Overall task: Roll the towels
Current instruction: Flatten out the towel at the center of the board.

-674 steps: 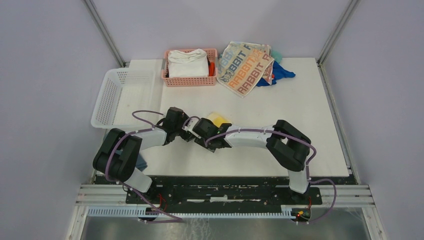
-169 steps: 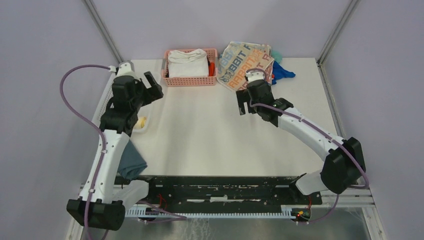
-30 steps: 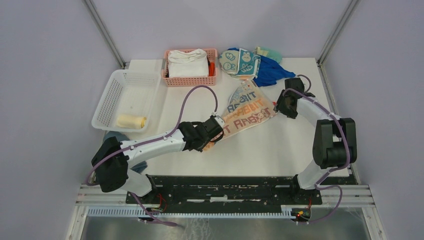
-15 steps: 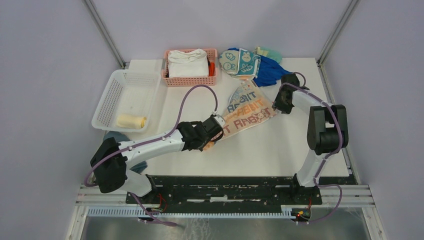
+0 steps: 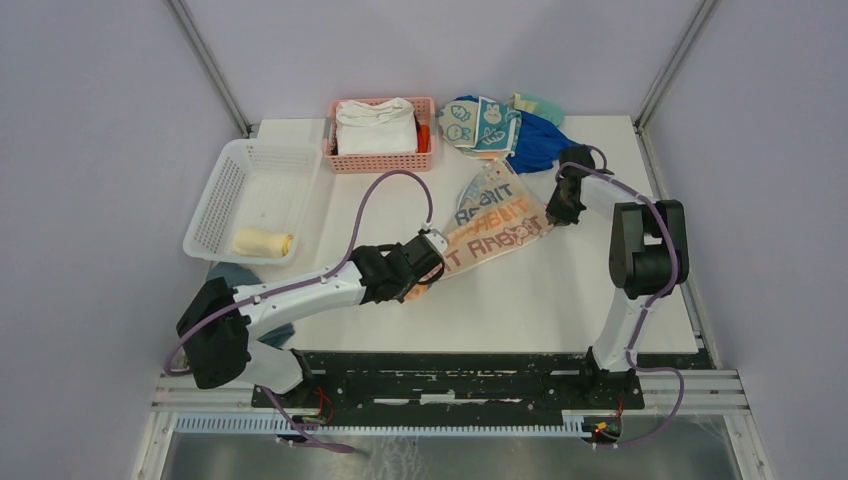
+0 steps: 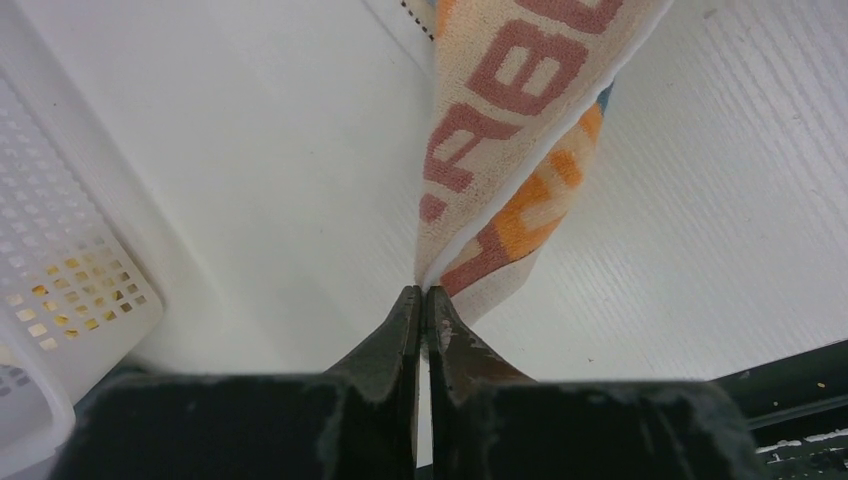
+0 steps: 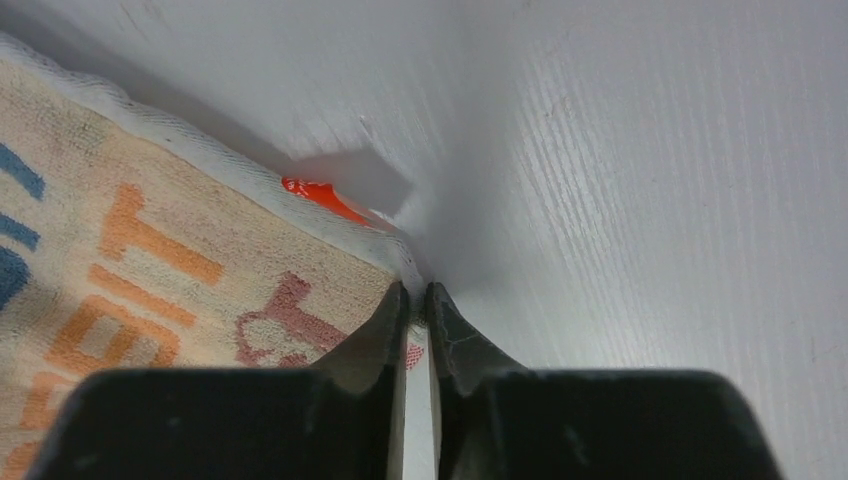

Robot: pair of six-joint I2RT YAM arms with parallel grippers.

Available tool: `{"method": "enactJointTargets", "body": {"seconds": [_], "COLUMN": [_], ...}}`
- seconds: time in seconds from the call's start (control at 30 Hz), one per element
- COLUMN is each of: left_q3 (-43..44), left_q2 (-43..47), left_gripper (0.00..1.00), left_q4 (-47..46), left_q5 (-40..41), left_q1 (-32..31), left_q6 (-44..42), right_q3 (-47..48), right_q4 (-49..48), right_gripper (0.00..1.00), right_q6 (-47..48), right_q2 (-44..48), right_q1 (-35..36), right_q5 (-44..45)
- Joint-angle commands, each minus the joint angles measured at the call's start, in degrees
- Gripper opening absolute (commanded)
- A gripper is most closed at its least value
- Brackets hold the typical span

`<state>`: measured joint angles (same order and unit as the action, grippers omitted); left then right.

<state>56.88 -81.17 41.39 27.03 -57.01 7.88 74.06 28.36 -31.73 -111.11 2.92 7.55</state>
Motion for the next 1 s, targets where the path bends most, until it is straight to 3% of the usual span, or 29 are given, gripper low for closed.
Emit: {"method": "enactJointTargets", "body": {"seconds": [0.0, 0.13, 0.47, 0.73, 0.97], "left_q3": [0.11, 2.07, 9.47, 12.01, 13.98], "left_q2": [3.46, 6.09, 20.30, 33.78, 35.50], "left_gripper": [0.04, 0.03, 0.03, 0.03, 0.03], "left_q4": [-3.50, -4.22, -4.25, 1.07, 5.61], "left_q5": [4.20, 8.27, 9.40, 1.09, -5.27], "left_q1": [0.52, 2.05, 2.26, 2.32, 2.34], "left_q6": [-1.41, -2.66, -12.23, -12.77, -7.33], "right_q3": [0.53, 3.38, 10.73, 12.03, 9.58], "right_q4": [2.92, 6.09, 18.52, 27.12, 31.24], "right_gripper": [0.12, 0.01, 0.00, 0.00, 0.01], "right_q6": [0.61, 1.80, 5.68, 9.02, 7.70], "right_q2": [0.98, 6.12, 28.54, 47.28, 51.95], "right_q1": [-0.20, -0.28, -0.28, -0.30, -0.28], "right_q5": [1.75, 4.68, 6.84, 4.55, -1.71]}}
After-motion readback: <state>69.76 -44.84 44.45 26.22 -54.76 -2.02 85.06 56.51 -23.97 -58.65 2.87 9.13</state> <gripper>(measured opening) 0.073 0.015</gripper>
